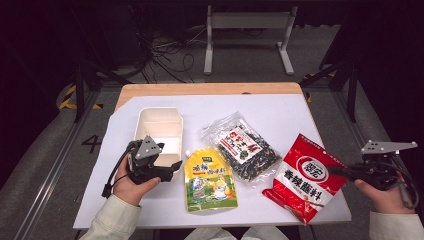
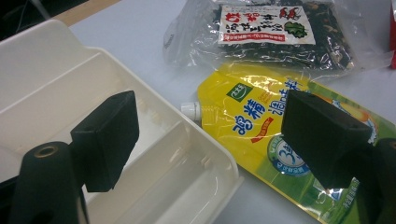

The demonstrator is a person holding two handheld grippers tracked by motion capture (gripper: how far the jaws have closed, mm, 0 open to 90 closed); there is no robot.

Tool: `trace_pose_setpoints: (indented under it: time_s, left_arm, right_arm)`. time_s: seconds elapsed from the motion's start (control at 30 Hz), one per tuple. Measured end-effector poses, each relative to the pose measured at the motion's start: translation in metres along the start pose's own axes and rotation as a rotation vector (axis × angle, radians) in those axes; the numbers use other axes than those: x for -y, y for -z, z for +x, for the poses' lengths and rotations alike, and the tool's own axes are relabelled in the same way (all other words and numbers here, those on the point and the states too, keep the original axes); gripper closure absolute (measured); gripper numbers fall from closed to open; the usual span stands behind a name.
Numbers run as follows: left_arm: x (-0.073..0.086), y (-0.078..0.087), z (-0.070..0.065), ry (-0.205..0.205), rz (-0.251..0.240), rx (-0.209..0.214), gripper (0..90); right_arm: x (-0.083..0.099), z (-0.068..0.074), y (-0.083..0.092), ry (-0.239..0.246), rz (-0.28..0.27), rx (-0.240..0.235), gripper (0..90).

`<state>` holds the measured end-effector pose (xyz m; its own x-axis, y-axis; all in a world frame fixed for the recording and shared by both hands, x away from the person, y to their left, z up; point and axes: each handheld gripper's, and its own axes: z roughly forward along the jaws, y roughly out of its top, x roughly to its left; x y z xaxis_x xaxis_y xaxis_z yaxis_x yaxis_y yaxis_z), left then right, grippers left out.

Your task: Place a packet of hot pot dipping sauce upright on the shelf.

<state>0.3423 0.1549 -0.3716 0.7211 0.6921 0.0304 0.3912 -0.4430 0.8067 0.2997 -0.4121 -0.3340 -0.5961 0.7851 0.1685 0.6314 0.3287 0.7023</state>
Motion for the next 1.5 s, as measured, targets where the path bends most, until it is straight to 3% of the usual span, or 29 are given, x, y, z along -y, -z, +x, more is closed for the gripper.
trace_pose_setpoints:
  time_s: [0.17,0.37,0.5,0.73,0.93,1.13,1.2,1.5]
  left_arm:
    - [0.000,-0.002,-0.002,-0.001,0.007,0.012,19.9]
    - [-0.001,-0.005,-0.008,-0.010,-0.001,0.036,19.6]
    - [-0.001,-0.005,-0.009,-0.007,-0.013,0.056,20.4]
    - [-0.003,-0.006,-0.012,0.004,-0.025,0.094,22.3]
    - [-0.006,-0.009,-0.021,-0.027,-0.027,0.121,26.8]
    - [-0.009,-0.017,-0.033,-0.042,-0.066,0.208,31.3]
    - [-0.010,-0.018,-0.035,-0.044,-0.072,0.215,32.9]
    - [-0.015,-0.043,-0.057,-0.063,-0.079,0.278,36.7]
  right_arm:
    - [-0.007,0.015,0.010,0.060,-0.052,0.001,89.0]
    - [-0.018,0.039,0.019,0.162,-0.115,-0.057,89.1]
    - [-0.022,0.051,0.022,0.206,-0.130,-0.078,89.1]
    - [-0.028,0.060,0.028,0.240,-0.161,-0.067,89.1]
    - [-0.036,0.073,0.030,0.285,-0.193,-0.081,89.2]
    - [-0.047,0.082,0.025,0.312,-0.218,-0.103,89.2]
    - [-0.050,0.085,0.024,0.316,-0.224,-0.111,89.3]
    - [-0.060,0.094,0.013,0.339,-0.229,-0.145,89.2]
